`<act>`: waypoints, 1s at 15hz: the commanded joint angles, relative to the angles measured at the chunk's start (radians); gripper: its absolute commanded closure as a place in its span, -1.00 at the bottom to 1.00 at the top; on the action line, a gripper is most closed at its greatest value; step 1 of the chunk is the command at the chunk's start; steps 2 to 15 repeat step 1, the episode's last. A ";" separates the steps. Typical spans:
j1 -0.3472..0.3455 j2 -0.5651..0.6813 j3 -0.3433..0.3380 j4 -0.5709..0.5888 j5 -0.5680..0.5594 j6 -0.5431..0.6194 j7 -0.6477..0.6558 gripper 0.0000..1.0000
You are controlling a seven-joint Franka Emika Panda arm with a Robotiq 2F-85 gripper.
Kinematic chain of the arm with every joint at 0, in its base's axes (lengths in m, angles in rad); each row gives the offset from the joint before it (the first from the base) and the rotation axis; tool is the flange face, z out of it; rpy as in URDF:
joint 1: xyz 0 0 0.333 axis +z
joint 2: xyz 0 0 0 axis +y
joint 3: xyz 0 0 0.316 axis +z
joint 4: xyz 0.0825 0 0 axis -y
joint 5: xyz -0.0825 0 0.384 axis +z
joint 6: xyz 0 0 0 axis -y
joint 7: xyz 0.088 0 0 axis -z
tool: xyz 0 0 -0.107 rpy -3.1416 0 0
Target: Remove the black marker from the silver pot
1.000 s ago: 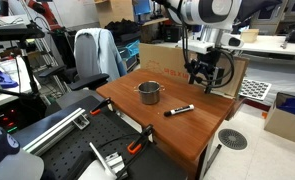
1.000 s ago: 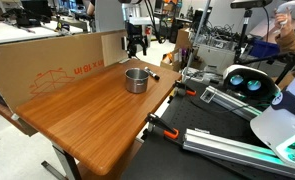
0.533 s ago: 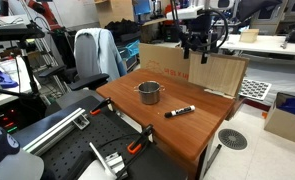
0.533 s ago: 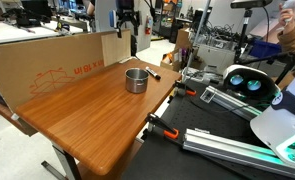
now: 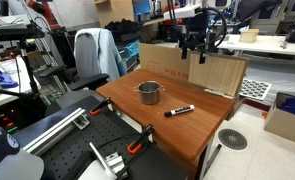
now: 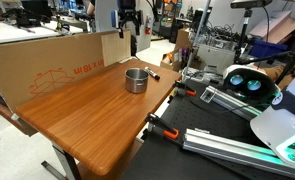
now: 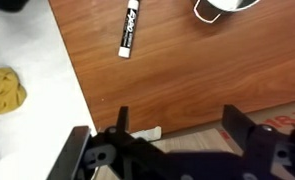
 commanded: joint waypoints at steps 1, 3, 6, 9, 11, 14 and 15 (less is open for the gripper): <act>-0.012 0.000 0.014 0.003 -0.007 -0.003 0.004 -1.00; -0.012 0.000 0.014 0.003 -0.007 -0.003 0.004 -1.00; -0.012 0.000 0.014 0.003 -0.007 -0.003 0.004 -1.00; -0.012 0.000 0.014 0.003 -0.007 -0.003 0.004 -1.00; -0.012 0.000 0.014 0.003 -0.007 -0.003 0.004 -1.00; -0.012 0.000 0.014 0.003 -0.007 -0.003 0.004 -1.00; -0.012 0.000 0.014 0.003 -0.007 -0.003 0.004 -1.00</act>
